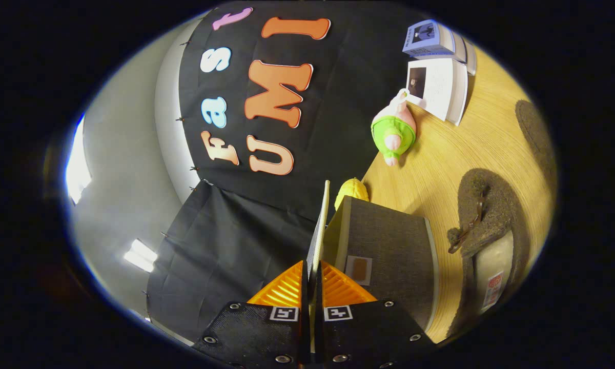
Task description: Open the storage box then place both shoes into the box .Put the left shoe in first, then the right shoe, with the right side of both shoes facing outward in a uniform manner.
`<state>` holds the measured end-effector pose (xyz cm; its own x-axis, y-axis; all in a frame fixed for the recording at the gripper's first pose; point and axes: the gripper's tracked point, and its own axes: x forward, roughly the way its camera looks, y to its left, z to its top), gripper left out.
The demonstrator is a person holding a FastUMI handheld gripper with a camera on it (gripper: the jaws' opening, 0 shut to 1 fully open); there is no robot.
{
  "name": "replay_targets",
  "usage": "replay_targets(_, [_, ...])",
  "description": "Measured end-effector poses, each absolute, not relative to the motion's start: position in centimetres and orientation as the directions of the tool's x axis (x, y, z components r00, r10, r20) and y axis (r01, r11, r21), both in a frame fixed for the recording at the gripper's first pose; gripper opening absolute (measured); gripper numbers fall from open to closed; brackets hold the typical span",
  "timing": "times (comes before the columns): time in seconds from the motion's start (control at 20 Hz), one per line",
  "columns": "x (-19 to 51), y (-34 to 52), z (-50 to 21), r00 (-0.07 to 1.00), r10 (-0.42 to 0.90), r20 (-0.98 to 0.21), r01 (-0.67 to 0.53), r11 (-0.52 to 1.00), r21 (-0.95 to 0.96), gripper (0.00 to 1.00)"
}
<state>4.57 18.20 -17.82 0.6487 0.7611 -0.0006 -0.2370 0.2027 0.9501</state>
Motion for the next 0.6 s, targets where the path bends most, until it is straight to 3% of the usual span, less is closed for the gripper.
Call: replay_targets(0.6, [2.0,25.6,-8.3,0.644,0.765,0.021,-0.373,0.29,0.882,0.04])
